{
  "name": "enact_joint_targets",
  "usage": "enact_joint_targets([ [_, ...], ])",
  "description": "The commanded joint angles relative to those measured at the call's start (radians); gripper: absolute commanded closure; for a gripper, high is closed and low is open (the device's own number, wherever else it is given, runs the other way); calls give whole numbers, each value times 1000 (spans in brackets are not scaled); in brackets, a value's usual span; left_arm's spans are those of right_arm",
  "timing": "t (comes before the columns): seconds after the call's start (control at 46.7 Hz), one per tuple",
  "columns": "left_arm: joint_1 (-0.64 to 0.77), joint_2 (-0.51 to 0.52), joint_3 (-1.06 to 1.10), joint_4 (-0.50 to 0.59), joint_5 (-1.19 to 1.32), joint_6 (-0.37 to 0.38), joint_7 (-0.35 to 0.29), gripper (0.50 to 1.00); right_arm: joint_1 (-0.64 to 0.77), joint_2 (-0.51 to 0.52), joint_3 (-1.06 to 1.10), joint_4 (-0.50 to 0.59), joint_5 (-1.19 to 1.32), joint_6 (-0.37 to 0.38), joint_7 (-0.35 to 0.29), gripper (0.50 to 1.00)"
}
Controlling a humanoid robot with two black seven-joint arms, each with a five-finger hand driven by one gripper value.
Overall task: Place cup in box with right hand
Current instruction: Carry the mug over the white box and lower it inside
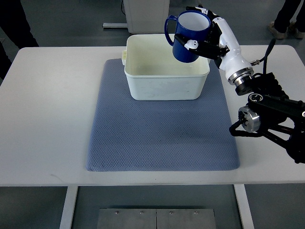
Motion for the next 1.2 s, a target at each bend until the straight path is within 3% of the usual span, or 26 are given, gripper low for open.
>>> enact_joint_targets([
  [0.0, 0, 0, 0, 0, 0, 0, 0, 500, 20, 24, -12, -29, 9, 2, -15, 1000],
  [0.386, 0, 0, 0, 0, 0, 0, 0, 500, 103, 156, -75, -193, 33, 8, -99, 1000],
  [0.75, 0, 0, 0, 0, 0, 0, 0, 500, 118, 291, -86, -386, 33, 66, -100, 1000],
  [1.179, 0, 0, 0, 0, 0, 0, 0, 500, 118, 405, -86, -578, 32, 71, -100, 1000],
])
